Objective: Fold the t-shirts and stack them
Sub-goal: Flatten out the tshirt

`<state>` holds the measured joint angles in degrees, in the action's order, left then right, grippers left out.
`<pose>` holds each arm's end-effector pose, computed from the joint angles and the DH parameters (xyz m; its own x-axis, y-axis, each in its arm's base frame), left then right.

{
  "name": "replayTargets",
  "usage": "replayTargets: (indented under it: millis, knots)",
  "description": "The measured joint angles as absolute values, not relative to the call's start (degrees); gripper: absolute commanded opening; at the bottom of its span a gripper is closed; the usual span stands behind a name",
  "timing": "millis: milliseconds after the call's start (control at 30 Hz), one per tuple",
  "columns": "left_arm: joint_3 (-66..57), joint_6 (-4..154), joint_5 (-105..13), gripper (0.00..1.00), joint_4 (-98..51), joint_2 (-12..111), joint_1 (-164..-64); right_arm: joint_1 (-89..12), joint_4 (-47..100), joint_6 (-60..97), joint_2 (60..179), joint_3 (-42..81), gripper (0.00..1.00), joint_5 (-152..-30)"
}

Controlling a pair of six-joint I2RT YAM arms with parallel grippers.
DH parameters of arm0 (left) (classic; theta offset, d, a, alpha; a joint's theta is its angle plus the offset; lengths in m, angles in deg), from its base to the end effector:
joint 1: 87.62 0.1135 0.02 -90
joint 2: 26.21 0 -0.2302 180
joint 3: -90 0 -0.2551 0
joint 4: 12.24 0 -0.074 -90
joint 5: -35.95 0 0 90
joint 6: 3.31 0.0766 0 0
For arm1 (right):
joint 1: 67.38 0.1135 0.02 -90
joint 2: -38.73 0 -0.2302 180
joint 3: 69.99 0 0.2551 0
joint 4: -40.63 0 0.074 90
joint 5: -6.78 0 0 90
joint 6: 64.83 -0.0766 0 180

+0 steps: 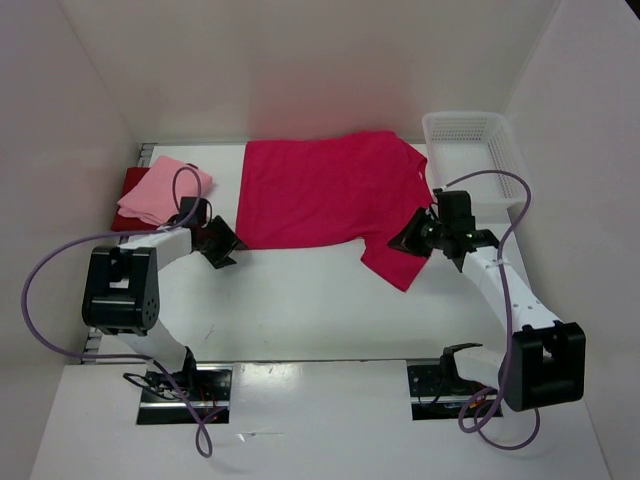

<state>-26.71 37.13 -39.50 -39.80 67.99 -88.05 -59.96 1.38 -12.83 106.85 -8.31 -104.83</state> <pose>0.3330 -0.0217 0.0858 -0.6584 -0.7318 -0.1762 -0.5588 0.6321 -0.5369 0.2831 0.0653 0.1946 -0.7901 0.4743 -0.3882 0.1412 0.7572 0.6377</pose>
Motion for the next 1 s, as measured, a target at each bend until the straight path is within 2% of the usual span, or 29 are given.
replayTargets:
  millis: [200,300,333,367,600,733,767,867,933,1000]
  knots:
    - [-26.47,29.26,-43.06,0.47,-32.52,70.48,-88.01,-59.45,3.65,-14.23,106.85,-9.58,0.10,-104.85]
    - [-26.01,26.73,-43.85,0.18,-29.31,72.66,-88.03,-59.45,3.87,-14.73,106.85,-10.59,0.10,-104.78]
    - [-25.88,25.94,-43.74,0.04,-28.61,73.28,-88.03,-59.45,3.89,-14.95,106.82,-10.91,0.13,-104.72]
    - [-25.66,25.28,-43.94,0.00,-28.28,73.71,-88.03,-59.43,3.89,-15.28,106.78,-11.22,0.14,-104.56]
    - [-23.65,27.14,-45.25,0.00,-32.13,72.20,-85.89,-59.37,3.85,-20.17,103.94,-17.56,0.34,-100.45]
    - [-21.31,31.10,-45.29,0.00,-34.20,68.14,-80.86,-59.06,2.87,-24.13,101.03,-23.37,0.52,-97.96]
    - [-20.83,31.78,-45.25,0.00,-34.35,67.20,-79.70,-58.69,2.39,-25.05,100.38,-24.16,0.63,-96.91]
    - [-20.57,34.05,-44.99,0.00,-34.57,65.78,-77.14,-56.24,1.27,-27.69,99.09,-24.95,0.66,-93.85]
    - [-20.63,34.90,-44.64,0.00,-35.01,65.80,-76.46,-53.77,1.23,-29.53,98.56,-25.12,0.59,-92.32]
    - [-21.29,35.73,-43.81,0.00,-35.12,65.80,-76.33,-50.93,1.73,-31.89,98.21,-26.13,0.57,-91.41]
